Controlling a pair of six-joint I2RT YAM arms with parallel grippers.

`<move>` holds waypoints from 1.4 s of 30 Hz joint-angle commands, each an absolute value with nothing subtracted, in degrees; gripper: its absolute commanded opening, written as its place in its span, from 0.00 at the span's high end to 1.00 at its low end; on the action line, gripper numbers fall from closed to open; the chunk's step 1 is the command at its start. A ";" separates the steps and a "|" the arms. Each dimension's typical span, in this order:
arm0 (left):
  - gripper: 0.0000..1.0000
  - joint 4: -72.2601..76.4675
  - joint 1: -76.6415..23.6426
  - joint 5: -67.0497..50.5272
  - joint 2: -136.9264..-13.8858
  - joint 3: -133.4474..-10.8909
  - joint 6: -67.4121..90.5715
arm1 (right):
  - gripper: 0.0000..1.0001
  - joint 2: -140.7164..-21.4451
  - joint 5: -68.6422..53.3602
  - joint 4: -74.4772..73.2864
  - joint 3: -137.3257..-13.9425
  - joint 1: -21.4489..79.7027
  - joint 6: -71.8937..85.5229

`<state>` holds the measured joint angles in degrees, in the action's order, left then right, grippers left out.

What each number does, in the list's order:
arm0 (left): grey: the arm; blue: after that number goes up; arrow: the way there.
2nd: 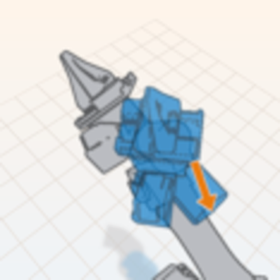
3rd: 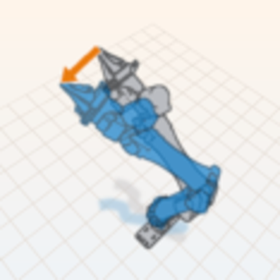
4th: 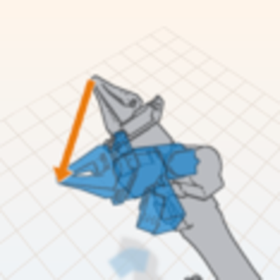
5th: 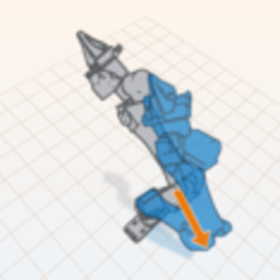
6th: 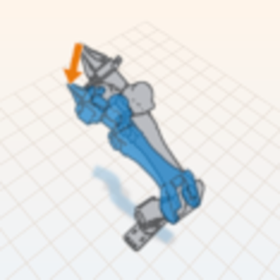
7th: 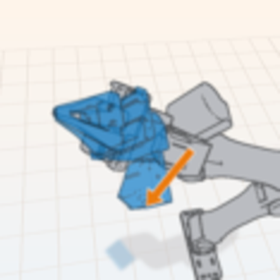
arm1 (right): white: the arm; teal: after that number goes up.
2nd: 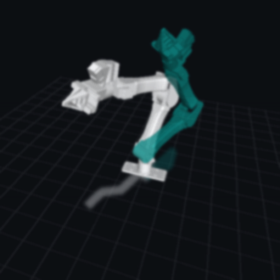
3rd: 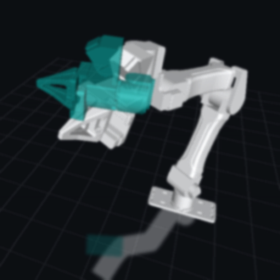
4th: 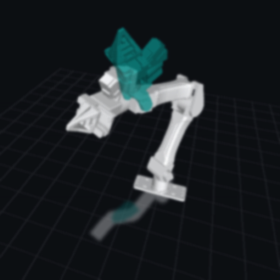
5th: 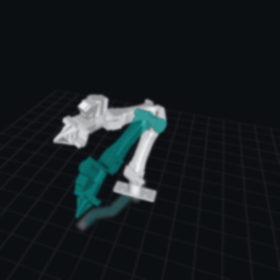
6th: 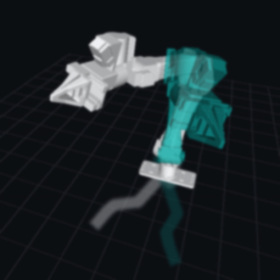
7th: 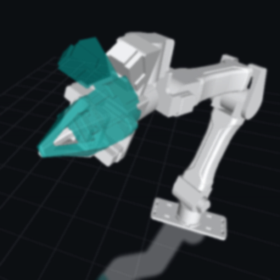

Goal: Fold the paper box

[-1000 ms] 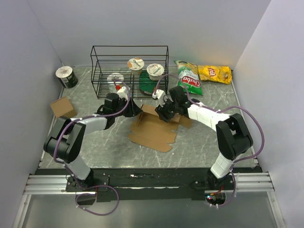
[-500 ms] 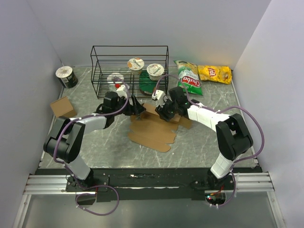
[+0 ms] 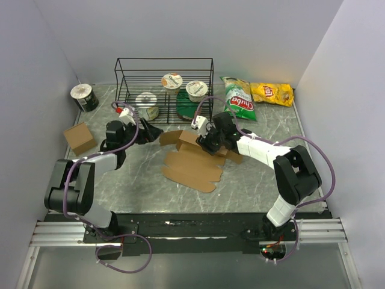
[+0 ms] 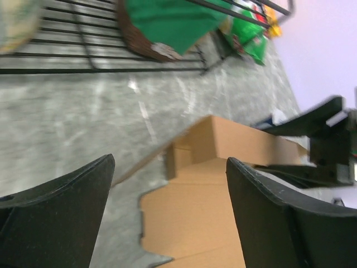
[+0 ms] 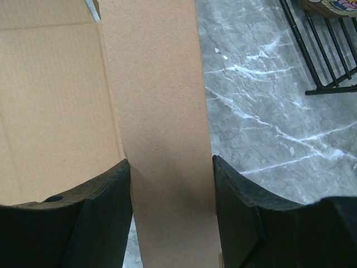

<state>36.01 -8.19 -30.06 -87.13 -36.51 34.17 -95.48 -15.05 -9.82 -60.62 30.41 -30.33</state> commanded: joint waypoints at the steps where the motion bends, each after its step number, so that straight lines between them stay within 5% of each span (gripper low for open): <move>1: 0.15 39.11 -6.16 -24.45 -87.27 -36.56 33.40 | 0.49 -93.08 -14.59 -8.00 -60.21 30.85 -30.59; 8: 0.21 39.37 -5.89 -17.49 -96.14 -42.18 31.03 | 0.49 -93.08 -14.68 -7.91 -60.12 31.20 -30.67; 15: 0.23 40.78 -6.06 -27.32 -106.08 -48.95 23.48 | 0.50 -93.25 -15.12 -8.09 -60.47 31.38 -30.59; 24: 0.24 38.06 -10.36 -36.47 -104.50 -47.55 18.37 | 0.50 -94.48 -14.06 -8.26 -61.17 31.55 -29.88; 42: 0.19 40.60 -18.80 -31.91 -99.49 -40.60 15.30 | 0.50 -94.75 -13.62 -8.26 -61.35 31.64 -29.18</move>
<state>36.86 -16.99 -31.64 -100.01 -40.71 17.47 -95.48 -14.20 -9.63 -60.62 31.05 -29.67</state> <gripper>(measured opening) 0.801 0.594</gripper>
